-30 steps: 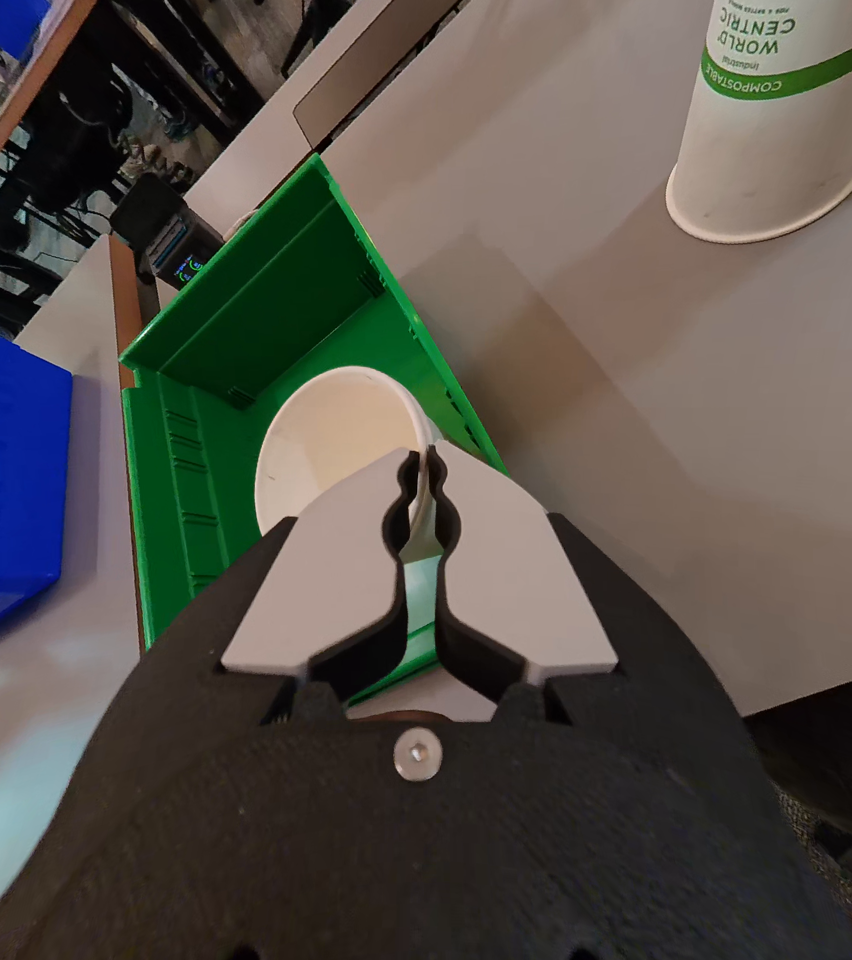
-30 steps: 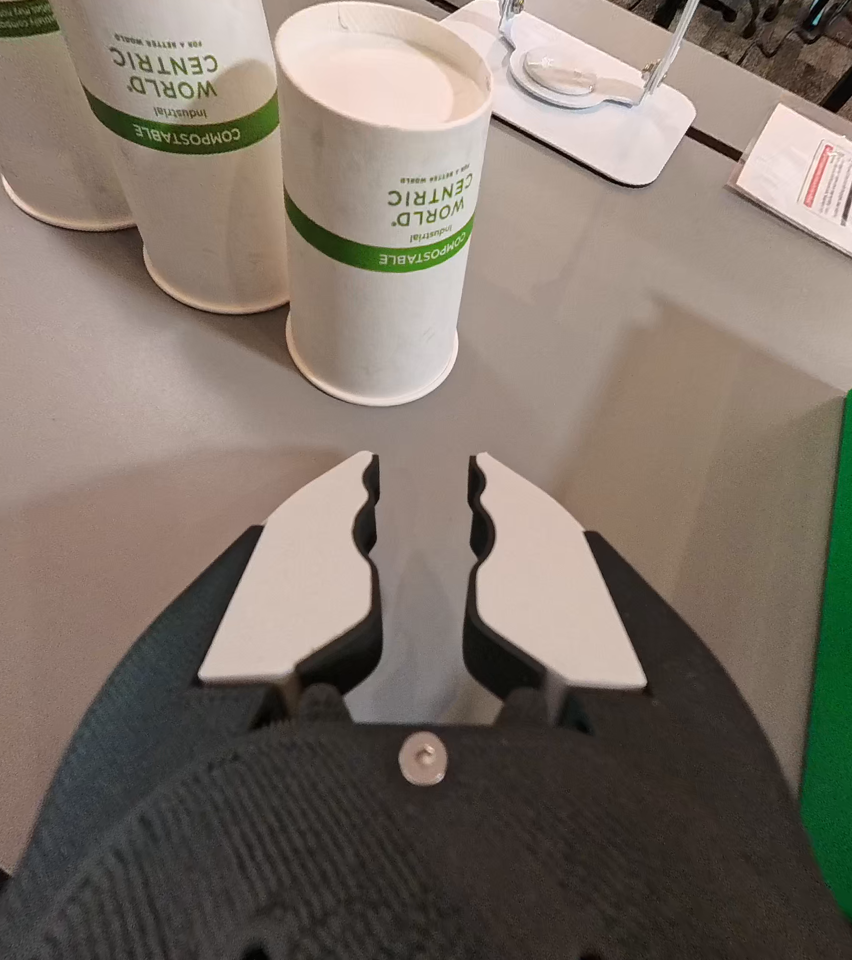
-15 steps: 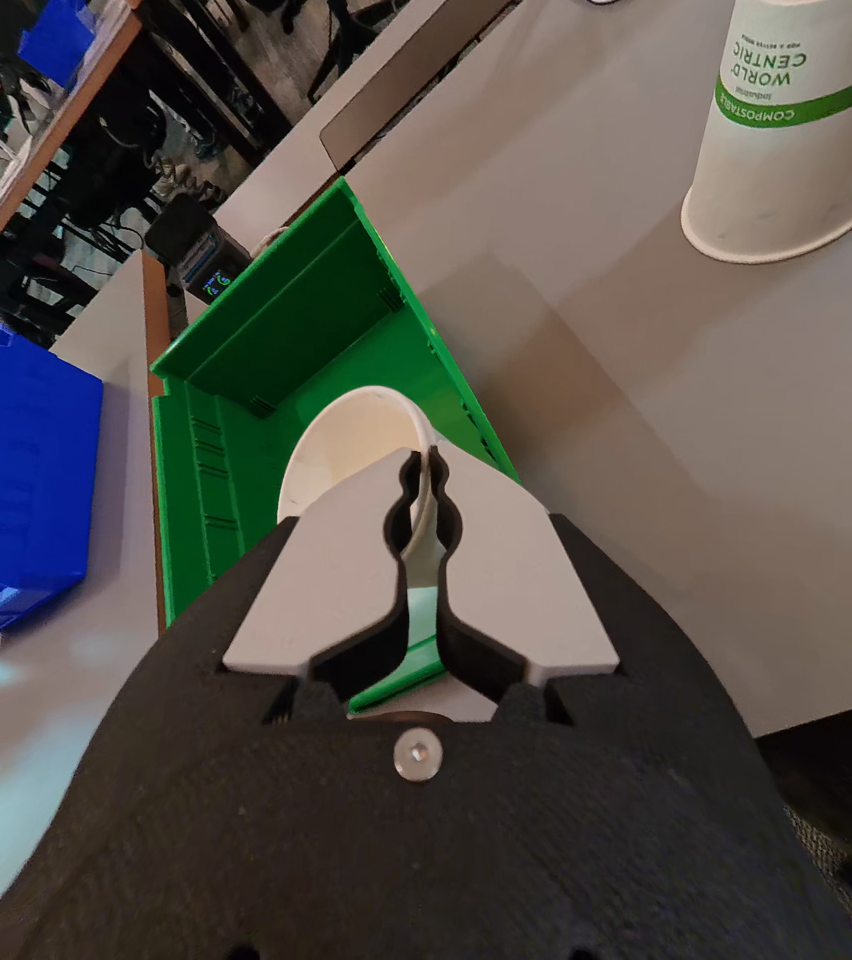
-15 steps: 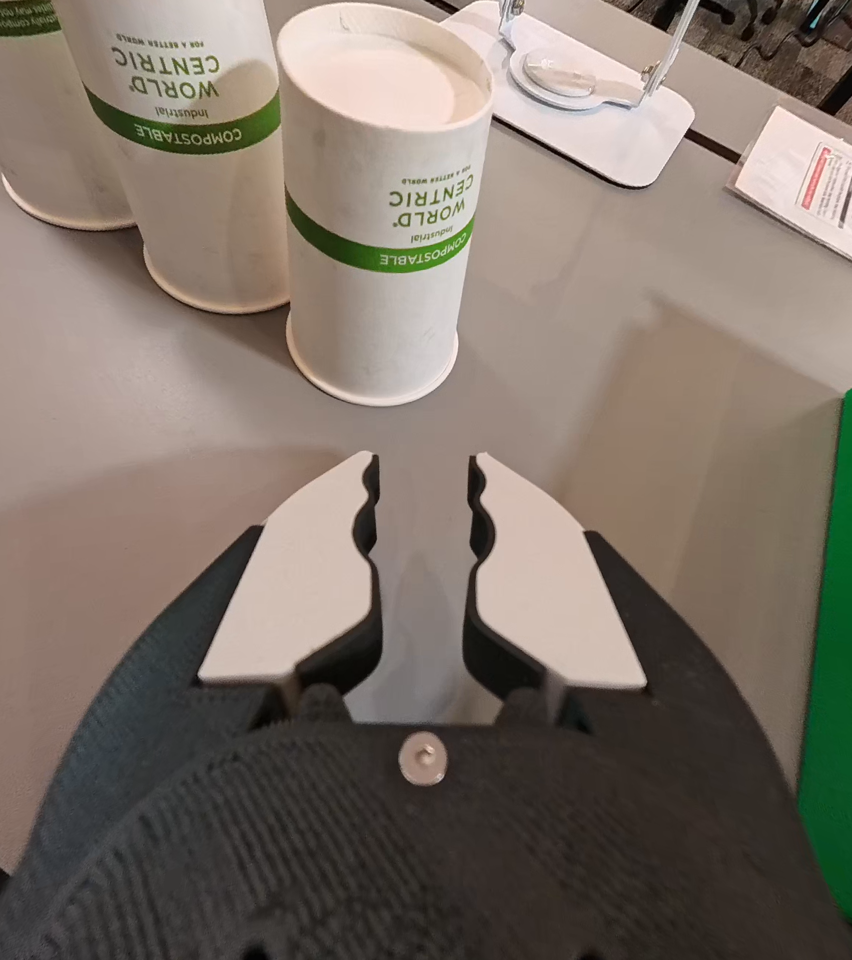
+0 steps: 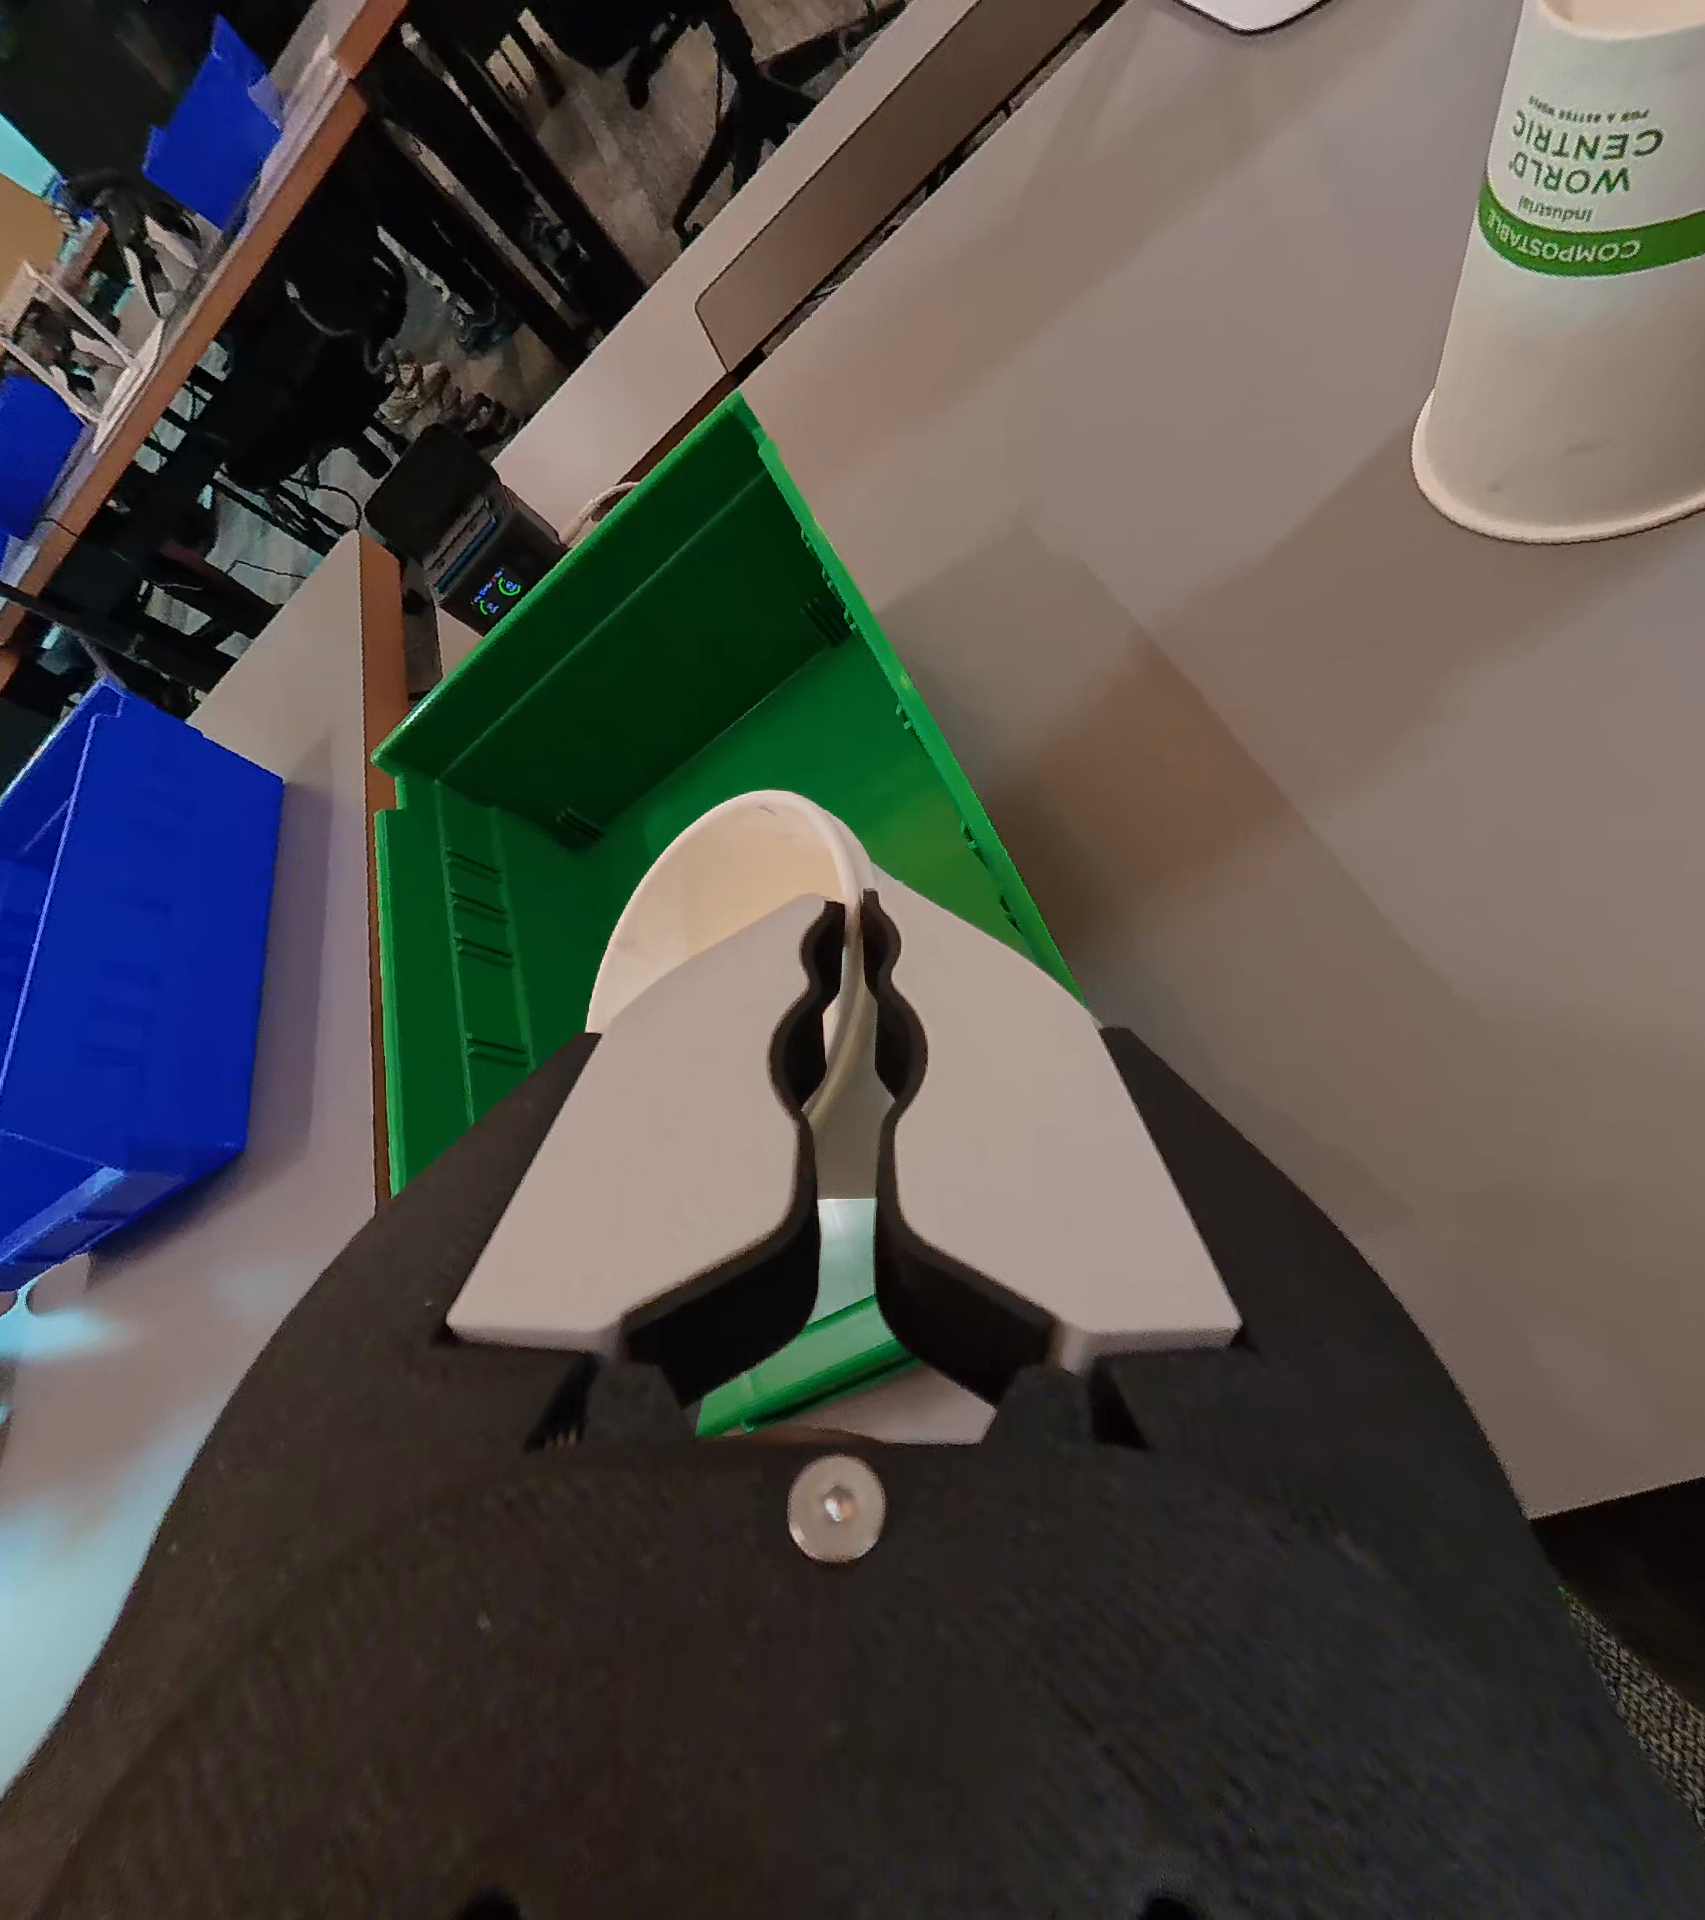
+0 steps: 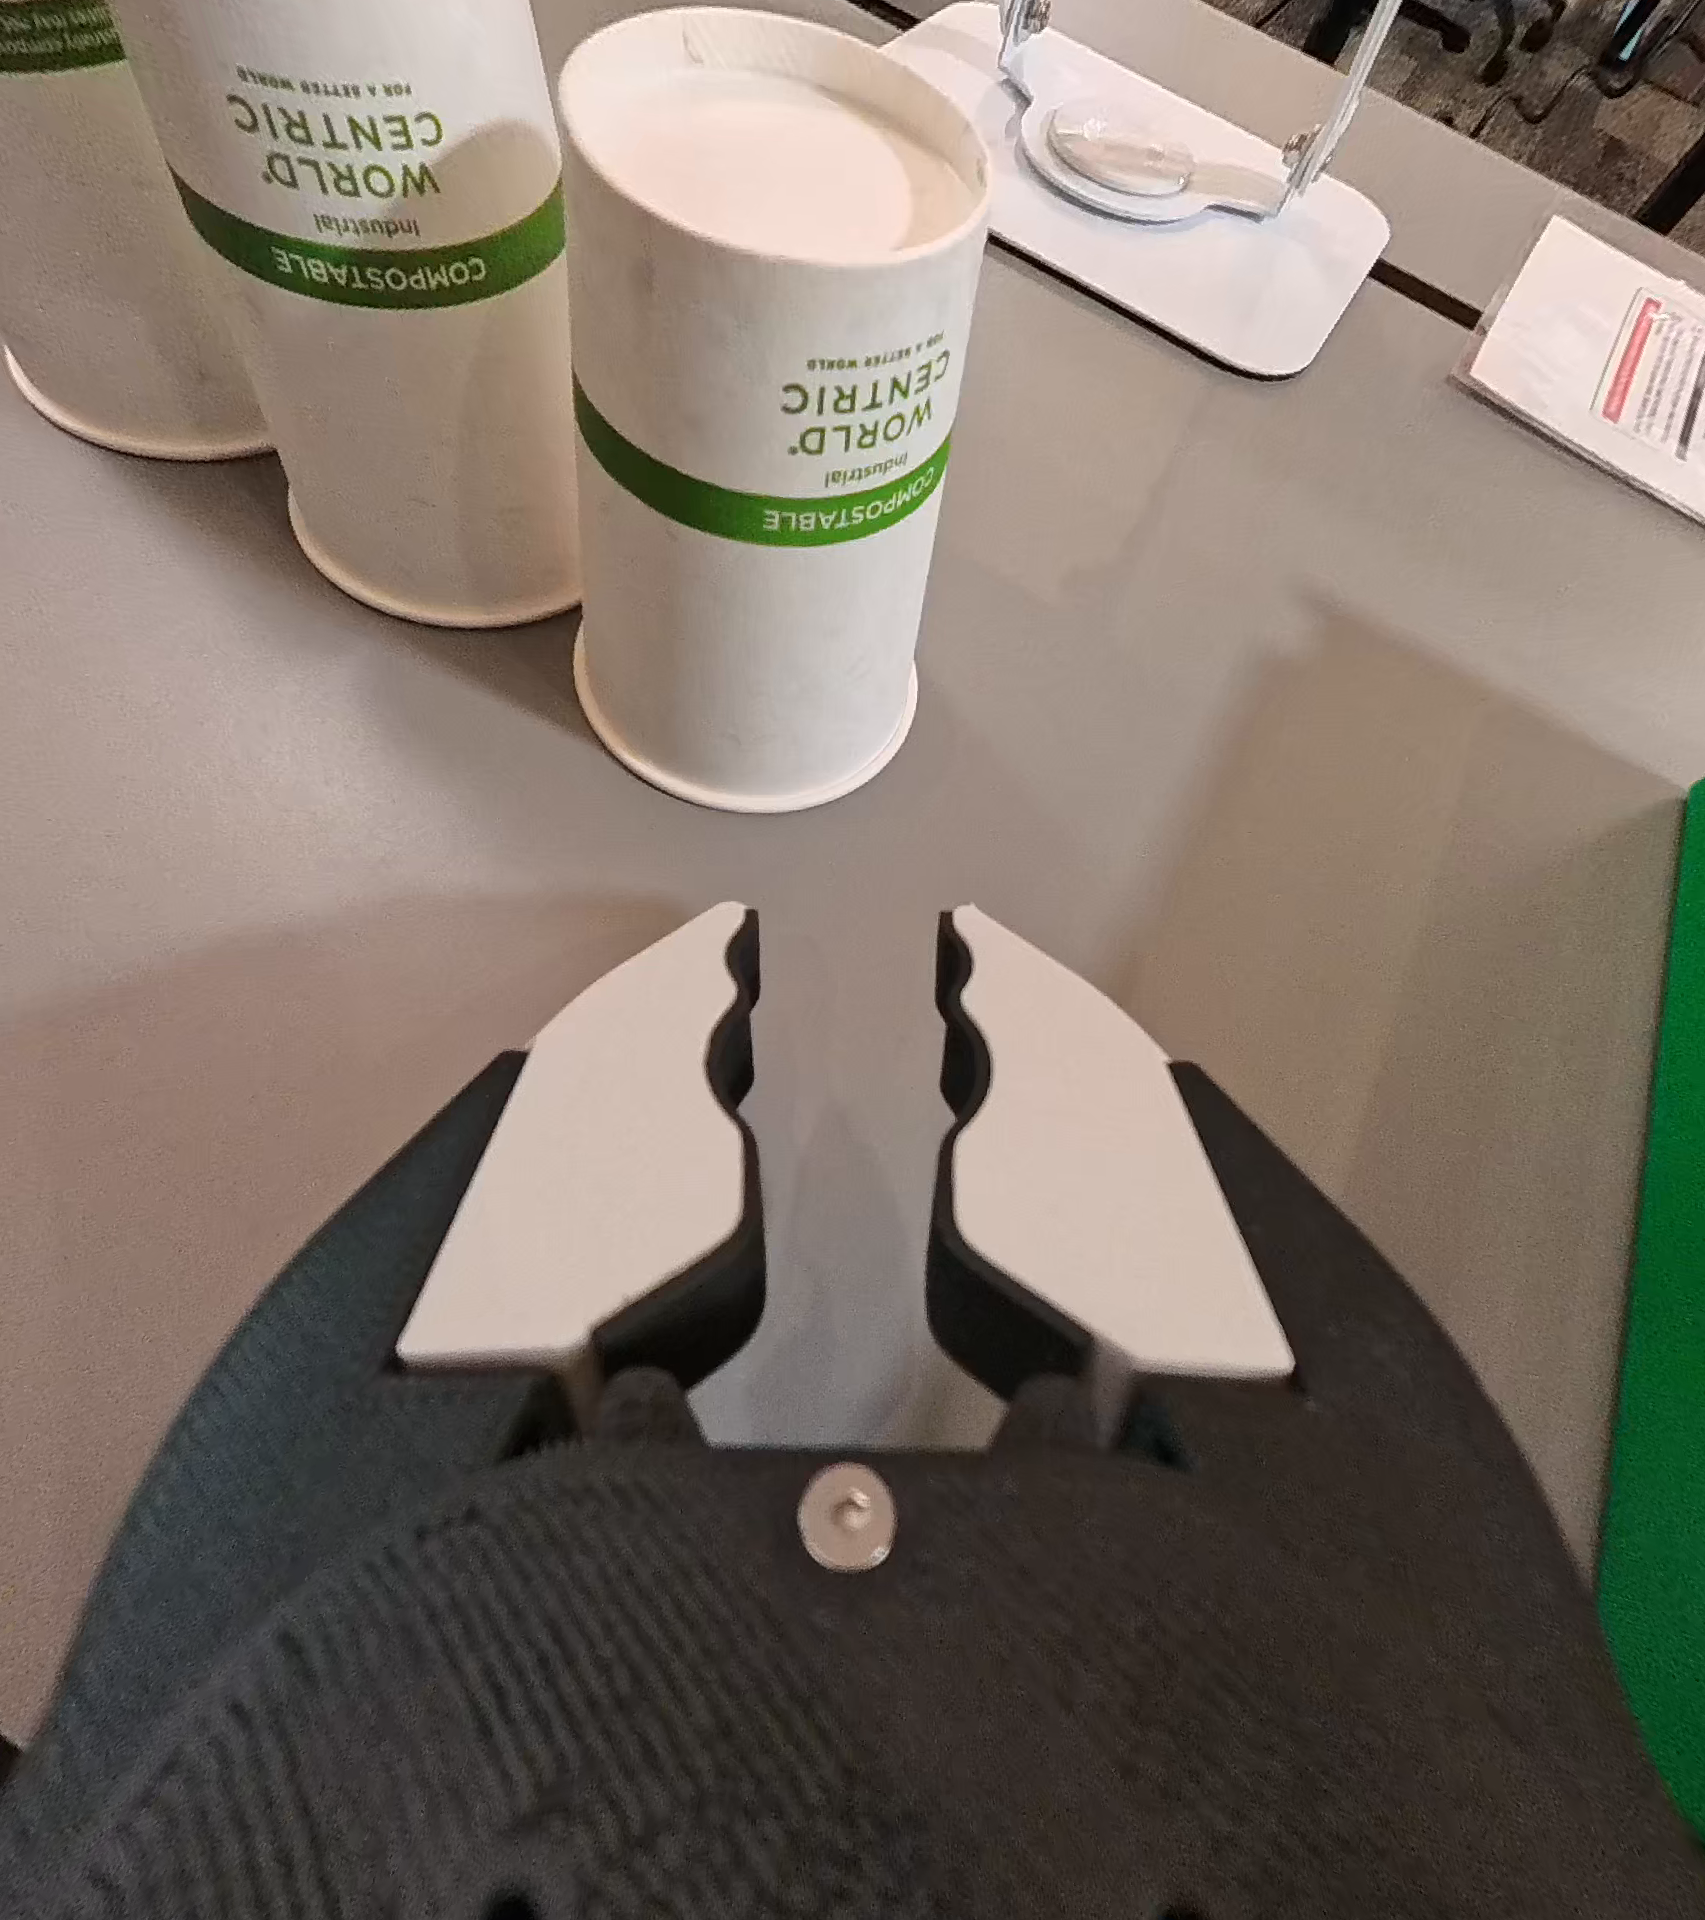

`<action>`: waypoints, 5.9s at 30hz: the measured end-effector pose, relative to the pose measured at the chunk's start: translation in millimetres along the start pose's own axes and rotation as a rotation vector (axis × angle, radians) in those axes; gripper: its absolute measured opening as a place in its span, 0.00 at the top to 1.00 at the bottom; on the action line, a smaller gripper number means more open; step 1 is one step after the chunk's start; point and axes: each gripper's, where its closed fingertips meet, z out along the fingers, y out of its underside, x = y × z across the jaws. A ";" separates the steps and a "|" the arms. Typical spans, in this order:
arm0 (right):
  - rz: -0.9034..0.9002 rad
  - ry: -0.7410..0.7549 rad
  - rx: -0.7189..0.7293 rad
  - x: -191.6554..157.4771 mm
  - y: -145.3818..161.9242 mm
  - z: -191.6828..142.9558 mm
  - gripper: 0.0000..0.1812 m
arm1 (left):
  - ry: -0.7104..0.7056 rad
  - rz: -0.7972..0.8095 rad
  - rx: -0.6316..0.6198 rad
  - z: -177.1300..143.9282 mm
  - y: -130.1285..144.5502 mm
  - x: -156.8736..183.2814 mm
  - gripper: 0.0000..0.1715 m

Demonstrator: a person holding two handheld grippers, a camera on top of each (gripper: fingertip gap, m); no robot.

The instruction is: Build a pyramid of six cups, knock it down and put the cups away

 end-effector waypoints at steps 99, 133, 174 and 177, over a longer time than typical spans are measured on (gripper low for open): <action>0.933 -0.993 0.620 -37.3 -98.5 -82.5 0.55 | 0.676 -0.728 0.734 -66.5 -202.6 276.0 0.98; 0.869 -1.074 0.594 -65.7 -102.9 -91.8 0.44 | 1.102 -0.834 0.939 -98.7 -212.4 277.5 0.99; 0.032 -0.293 0.156 -30.1 -162.9 35.9 0.52 | 1.105 -0.742 0.612 -67.9 -188.7 343.0 0.84; 0.026 -0.300 0.169 -29.1 -163.2 35.1 0.52 | 1.112 -0.738 0.609 -68.7 -188.9 344.6 0.84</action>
